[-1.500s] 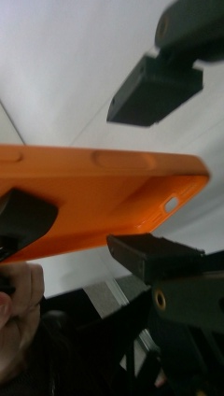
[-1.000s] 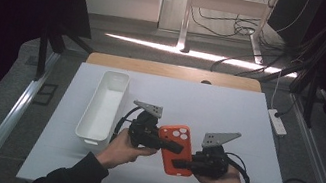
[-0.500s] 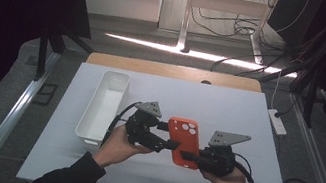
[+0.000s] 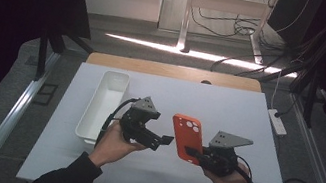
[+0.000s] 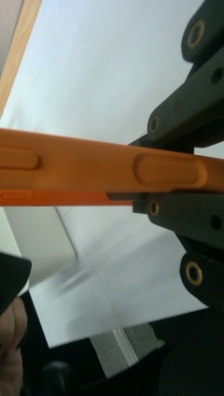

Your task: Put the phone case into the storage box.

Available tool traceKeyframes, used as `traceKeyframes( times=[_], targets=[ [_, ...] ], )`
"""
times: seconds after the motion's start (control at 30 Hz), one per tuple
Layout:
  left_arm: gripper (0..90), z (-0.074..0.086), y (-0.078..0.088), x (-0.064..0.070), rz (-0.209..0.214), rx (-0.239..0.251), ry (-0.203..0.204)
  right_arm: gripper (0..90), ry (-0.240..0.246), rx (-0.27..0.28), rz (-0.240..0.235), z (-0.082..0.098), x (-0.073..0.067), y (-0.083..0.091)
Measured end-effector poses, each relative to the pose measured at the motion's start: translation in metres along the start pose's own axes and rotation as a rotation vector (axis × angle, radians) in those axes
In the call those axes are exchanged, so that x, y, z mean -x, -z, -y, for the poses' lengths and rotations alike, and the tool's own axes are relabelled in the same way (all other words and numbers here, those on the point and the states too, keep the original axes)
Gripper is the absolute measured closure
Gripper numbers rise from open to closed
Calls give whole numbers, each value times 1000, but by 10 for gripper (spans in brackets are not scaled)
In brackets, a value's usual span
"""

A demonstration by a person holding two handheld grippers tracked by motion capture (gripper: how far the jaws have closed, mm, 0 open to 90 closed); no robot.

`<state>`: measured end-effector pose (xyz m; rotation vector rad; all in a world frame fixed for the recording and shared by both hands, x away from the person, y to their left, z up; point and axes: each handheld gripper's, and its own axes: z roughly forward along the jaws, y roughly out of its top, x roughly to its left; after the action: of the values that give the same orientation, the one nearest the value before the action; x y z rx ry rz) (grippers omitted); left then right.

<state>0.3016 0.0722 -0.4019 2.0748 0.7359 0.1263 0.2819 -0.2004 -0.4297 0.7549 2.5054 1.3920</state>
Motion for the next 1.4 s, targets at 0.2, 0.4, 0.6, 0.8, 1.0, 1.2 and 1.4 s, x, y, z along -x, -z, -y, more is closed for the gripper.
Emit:
traceKeyframes(
  times=[0.2, 0.4, 0.6, 0.8, 1.0, 1.2, 1.4],
  targets=[
    [153, -1, -3, 5, -14, -38, -12, 854, -4, 3, 16, 0, 0, -1],
    [270, -1, -5, 7, 17, -40, -15, 854, 4, -14, 31, 1, -2, -5],
    [455, -1, -8, 8, 19, -48, -9, 854, 12, -24, 30, 1, -5, -8],
    [655, -1, -7, 7, 25, -33, 23, 853, 27, -32, 33, 1, -8, -10],
    [803, 0, -9, 9, 32, -48, 32, 853, 36, -44, 40, 1, -9, -12],
    [882, 2, -10, 6, 41, -48, 74, 853, 39, -55, 46, 2, -8, -13],
    [892, 3, -11, 4, 64, -26, 124, 846, 25, -61, 47, 4, -6, -15]
  ],
)
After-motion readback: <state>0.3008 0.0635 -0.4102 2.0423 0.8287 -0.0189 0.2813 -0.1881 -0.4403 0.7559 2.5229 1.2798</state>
